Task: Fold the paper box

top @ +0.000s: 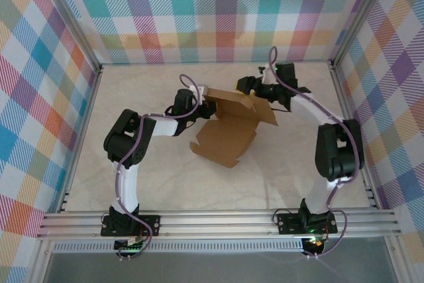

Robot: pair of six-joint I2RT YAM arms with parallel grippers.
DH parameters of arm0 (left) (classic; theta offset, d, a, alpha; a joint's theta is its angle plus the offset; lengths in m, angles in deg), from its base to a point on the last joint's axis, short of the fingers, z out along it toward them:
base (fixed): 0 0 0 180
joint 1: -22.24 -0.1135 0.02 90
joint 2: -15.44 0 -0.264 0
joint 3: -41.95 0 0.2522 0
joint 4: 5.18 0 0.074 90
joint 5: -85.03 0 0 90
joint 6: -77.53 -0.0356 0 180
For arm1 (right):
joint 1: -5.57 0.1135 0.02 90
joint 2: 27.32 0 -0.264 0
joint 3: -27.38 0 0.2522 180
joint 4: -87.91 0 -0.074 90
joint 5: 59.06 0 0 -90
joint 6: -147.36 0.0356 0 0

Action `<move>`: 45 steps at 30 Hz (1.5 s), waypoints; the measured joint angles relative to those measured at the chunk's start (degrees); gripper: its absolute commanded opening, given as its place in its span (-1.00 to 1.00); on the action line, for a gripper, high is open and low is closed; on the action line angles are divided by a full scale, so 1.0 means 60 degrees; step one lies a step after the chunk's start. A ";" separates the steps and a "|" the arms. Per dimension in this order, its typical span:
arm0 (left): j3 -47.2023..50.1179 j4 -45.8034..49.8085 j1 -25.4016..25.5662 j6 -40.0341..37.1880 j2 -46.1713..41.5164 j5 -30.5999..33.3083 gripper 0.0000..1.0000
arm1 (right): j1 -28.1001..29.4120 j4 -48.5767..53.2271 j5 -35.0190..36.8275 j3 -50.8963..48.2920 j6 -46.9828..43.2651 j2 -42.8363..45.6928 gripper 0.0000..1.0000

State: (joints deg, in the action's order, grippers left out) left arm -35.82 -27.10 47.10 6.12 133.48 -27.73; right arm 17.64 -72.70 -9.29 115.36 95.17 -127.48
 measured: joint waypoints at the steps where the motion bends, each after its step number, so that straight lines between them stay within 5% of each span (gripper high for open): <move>1: 0.0000 -0.0029 -0.0011 0.0113 0.0000 -0.0033 -1.00 | -0.0138 -0.0040 0.0226 -0.0113 0.0011 0.0313 0.74; 10: 0.0000 -0.0353 -0.0084 0.1268 0.0044 -0.0168 -0.98 | -0.1304 -0.0157 0.2798 -0.2149 0.0222 0.3643 0.68; 19: 0.0007 -0.1319 -0.0481 0.2667 0.0331 -0.0597 -1.00 | -0.2492 -0.0973 0.3483 -0.4342 0.0605 0.5042 0.68; 33: -0.0044 -0.2124 -0.0550 0.4860 0.0412 -0.0809 -1.00 | -0.1898 -0.4084 0.0838 -0.5428 0.1577 0.4328 0.62; 45: -0.0073 -0.2401 -0.0543 0.5042 0.0437 -0.1027 -1.00 | -0.0787 -0.5876 -0.0302 -0.4233 0.3206 0.2248 0.01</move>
State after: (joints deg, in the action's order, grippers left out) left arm -36.26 -41.51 43.85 36.37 136.10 -33.89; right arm 12.92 -107.96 -11.11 89.96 114.40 -113.99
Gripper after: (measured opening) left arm 0.064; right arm 0.541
